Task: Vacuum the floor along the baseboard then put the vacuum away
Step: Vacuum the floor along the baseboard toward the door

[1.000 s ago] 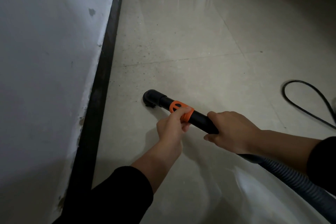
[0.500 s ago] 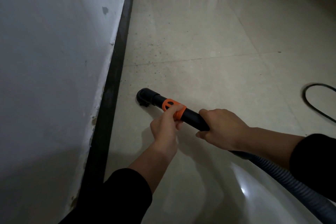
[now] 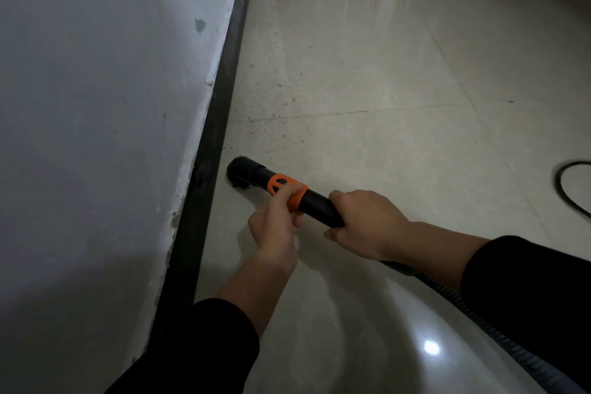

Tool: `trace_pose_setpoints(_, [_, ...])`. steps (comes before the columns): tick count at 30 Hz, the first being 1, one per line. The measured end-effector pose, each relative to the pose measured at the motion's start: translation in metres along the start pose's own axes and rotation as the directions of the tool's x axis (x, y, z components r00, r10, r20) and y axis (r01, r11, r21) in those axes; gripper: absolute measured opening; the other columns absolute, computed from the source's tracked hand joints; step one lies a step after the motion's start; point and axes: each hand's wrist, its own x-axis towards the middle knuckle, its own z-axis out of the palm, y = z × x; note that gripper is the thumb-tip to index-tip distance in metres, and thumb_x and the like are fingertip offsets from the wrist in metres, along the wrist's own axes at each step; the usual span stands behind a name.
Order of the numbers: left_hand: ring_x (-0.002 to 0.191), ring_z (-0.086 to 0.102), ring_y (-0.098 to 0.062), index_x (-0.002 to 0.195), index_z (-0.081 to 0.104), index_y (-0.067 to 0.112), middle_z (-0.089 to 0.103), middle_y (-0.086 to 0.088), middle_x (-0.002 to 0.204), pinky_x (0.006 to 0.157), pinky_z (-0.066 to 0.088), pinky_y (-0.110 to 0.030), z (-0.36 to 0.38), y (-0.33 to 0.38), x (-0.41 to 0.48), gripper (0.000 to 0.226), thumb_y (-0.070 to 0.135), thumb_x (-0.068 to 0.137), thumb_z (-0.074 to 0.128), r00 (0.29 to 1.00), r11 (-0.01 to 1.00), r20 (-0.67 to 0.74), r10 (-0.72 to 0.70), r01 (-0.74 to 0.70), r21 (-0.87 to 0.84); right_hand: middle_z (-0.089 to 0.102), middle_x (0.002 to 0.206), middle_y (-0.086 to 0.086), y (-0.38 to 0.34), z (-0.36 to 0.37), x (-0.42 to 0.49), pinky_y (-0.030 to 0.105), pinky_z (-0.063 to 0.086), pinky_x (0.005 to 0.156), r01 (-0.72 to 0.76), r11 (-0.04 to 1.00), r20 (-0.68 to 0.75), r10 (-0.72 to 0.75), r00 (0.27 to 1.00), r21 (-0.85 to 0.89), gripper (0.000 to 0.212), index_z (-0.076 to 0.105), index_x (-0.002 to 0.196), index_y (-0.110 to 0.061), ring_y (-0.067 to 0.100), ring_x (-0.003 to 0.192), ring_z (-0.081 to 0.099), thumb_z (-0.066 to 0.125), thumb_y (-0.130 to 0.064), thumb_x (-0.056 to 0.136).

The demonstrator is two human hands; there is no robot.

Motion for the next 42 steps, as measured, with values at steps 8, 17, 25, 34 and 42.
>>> trace_pose_setpoints(8, [0.078, 0.063, -0.021, 0.077, 0.064, 0.011, 0.068, -0.012, 0.083, 0.072, 0.054, -0.028, -0.008, 0.005, 0.010, 0.016, 0.018, 0.073, 0.078, 0.999, 1.000, -0.036, 0.017, -0.017, -0.004, 0.046, 0.079, -0.002, -0.010, 0.005, 0.012, 0.029, 0.033, 0.058, 0.025, 1.000, -0.006, -0.025, 1.000, 0.015, 0.023, 0.040, 0.093, -0.019, 0.019, 0.071, 0.048, 0.059, -0.032, 0.089])
trace_pose_setpoints(17, [0.081, 0.068, -0.020, 0.085, 0.065, 0.010, 0.071, -0.011, 0.084, 0.078, 0.056, -0.028, -0.012, 0.005, 0.021, 0.020, 0.018, 0.073, 0.079, 0.998, 1.000, -0.060, 0.026, -0.026, 0.004, 0.049, 0.082, -0.001, -0.016, 0.013, 0.017, 0.028, 0.034, 0.060, 0.011, 0.999, -0.015, -0.010, 1.000, 0.053, 0.023, 0.040, 0.093, -0.020, 0.019, 0.072, 0.049, 0.059, -0.031, 0.088])
trace_pose_setpoints(25, [0.076, 0.063, -0.021, 0.082, 0.065, 0.008, 0.068, -0.011, 0.082, 0.069, 0.053, -0.029, -0.012, 0.012, 0.033, 0.015, 0.015, 0.073, 0.075, 0.998, 0.999, -0.054, 0.027, -0.028, -0.020, 0.061, 0.100, 0.004, -0.027, 0.016, 0.023, 0.030, 0.036, 0.064, 0.011, 0.999, -0.092, -0.007, 0.996, 0.047, 0.024, 0.048, 0.107, -0.015, 0.023, 0.080, 0.056, 0.058, -0.027, 0.089])
trace_pose_setpoints(34, [0.075, 0.061, -0.021, 0.082, 0.065, 0.007, 0.066, -0.010, 0.081, 0.071, 0.050, -0.030, -0.007, 0.021, 0.051, 0.014, 0.016, 0.074, 0.073, 0.998, 0.998, -0.025, 0.057, -0.057, -0.020, 0.062, 0.106, 0.005, -0.035, 0.017, 0.039, 0.029, 0.037, 0.066, -0.006, 0.998, -0.151, 0.016, 0.988, 0.061, 0.027, 0.050, 0.112, -0.013, 0.024, 0.090, 0.060, 0.057, -0.026, 0.089])
trace_pose_setpoints(42, [0.072, 0.061, -0.019, 0.081, 0.065, 0.008, 0.065, -0.008, 0.077, 0.067, 0.049, -0.029, 0.001, 0.029, 0.059, 0.012, 0.014, 0.074, 0.072, 0.998, 0.998, -0.022, 0.063, -0.064, -0.029, 0.061, 0.107, 0.005, -0.036, 0.016, 0.051, 0.029, 0.038, 0.067, -0.024, 0.996, -0.173, 0.039, 0.984, 0.087, 0.029, 0.049, 0.115, -0.013, 0.022, 0.089, 0.059, 0.057, -0.024, 0.089])
